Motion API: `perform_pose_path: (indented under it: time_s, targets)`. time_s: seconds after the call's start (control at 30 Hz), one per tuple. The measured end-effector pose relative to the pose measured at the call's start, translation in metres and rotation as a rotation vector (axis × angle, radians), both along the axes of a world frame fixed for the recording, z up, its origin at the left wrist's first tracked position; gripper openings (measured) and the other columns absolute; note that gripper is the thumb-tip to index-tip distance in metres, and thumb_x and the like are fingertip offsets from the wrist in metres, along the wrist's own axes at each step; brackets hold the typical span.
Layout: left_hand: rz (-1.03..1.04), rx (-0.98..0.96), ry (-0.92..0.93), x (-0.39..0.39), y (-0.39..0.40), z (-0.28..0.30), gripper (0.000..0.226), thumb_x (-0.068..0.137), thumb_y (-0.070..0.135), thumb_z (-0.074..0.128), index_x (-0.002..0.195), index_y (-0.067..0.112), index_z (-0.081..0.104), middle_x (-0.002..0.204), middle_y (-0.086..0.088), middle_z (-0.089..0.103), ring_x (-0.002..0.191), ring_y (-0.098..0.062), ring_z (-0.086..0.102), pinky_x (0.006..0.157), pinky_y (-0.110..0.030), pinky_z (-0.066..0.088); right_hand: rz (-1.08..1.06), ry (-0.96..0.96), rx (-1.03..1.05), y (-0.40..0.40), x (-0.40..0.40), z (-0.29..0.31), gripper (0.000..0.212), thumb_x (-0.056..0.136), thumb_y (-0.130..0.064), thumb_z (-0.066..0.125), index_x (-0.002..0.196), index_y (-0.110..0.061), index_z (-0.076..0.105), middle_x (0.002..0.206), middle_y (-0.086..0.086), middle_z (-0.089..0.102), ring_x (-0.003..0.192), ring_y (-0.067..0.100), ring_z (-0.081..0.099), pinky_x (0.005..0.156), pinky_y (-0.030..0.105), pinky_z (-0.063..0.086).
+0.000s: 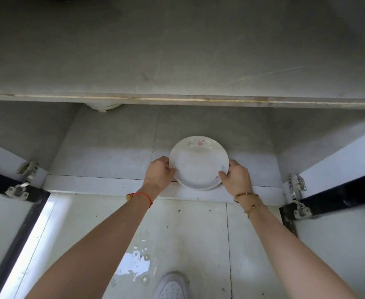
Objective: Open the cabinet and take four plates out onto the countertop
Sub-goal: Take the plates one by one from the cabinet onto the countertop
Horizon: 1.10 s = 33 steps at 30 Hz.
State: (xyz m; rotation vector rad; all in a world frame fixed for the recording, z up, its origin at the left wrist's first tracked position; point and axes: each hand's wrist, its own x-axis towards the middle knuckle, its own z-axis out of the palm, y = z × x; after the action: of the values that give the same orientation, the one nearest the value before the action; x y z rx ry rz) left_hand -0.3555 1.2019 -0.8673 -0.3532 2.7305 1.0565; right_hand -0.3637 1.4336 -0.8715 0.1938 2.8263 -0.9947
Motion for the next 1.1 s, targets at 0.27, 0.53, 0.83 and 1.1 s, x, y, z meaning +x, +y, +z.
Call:
perform_pose_path:
  time_s: [0.27,0.53,0.83,1.1]
  targets:
    - [0.035,0.086,0.199,0.061,-0.012,0.039,0.021,0.087,0.016,0.065,0.107,0.01,0.067,0.1,-0.001,0.071,0.084,-0.011,0.065,0.068,-0.004,0.043,-0.008,0.075,-0.139,-0.006,0.057,0.042,0.024,0.083,-0.012,0.062,0.107,-0.011,0.06,0.077,-0.001,0.065,0.078,0.024,0.063,0.069,0.025,0.046]
    - [0.019,0.073,0.235,0.111,-0.019,0.118,0.02,0.088,0.02,0.065,0.107,0.013,0.068,0.099,0.004,0.07,0.086,-0.008,0.064,0.074,-0.013,0.047,-0.013,0.116,-0.109,-0.012,0.109,0.121,0.026,0.08,-0.009,0.065,0.106,-0.009,0.06,0.073,0.006,0.065,0.066,0.024,0.059,0.059,0.025,0.04]
    - [0.058,0.103,0.155,0.205,-0.013,0.313,0.023,0.085,0.016,0.068,0.108,0.012,0.066,0.101,0.002,0.071,0.085,-0.008,0.063,0.079,-0.025,0.052,-0.037,-0.037,-0.125,-0.008,0.202,0.308,0.026,0.083,-0.012,0.062,0.108,-0.011,0.058,0.083,0.007,0.068,0.071,0.024,0.061,0.062,0.03,0.047]
    - [0.066,0.112,0.133,0.301,-0.015,0.526,0.026,0.086,0.022,0.07,0.11,0.014,0.064,0.096,0.017,0.061,0.085,0.022,0.053,0.07,0.005,0.037,-0.015,-0.03,-0.197,-0.005,0.293,0.535,0.033,0.084,-0.015,0.064,0.116,-0.014,0.057,0.088,0.001,0.064,0.07,0.009,0.057,0.056,0.0,0.04]
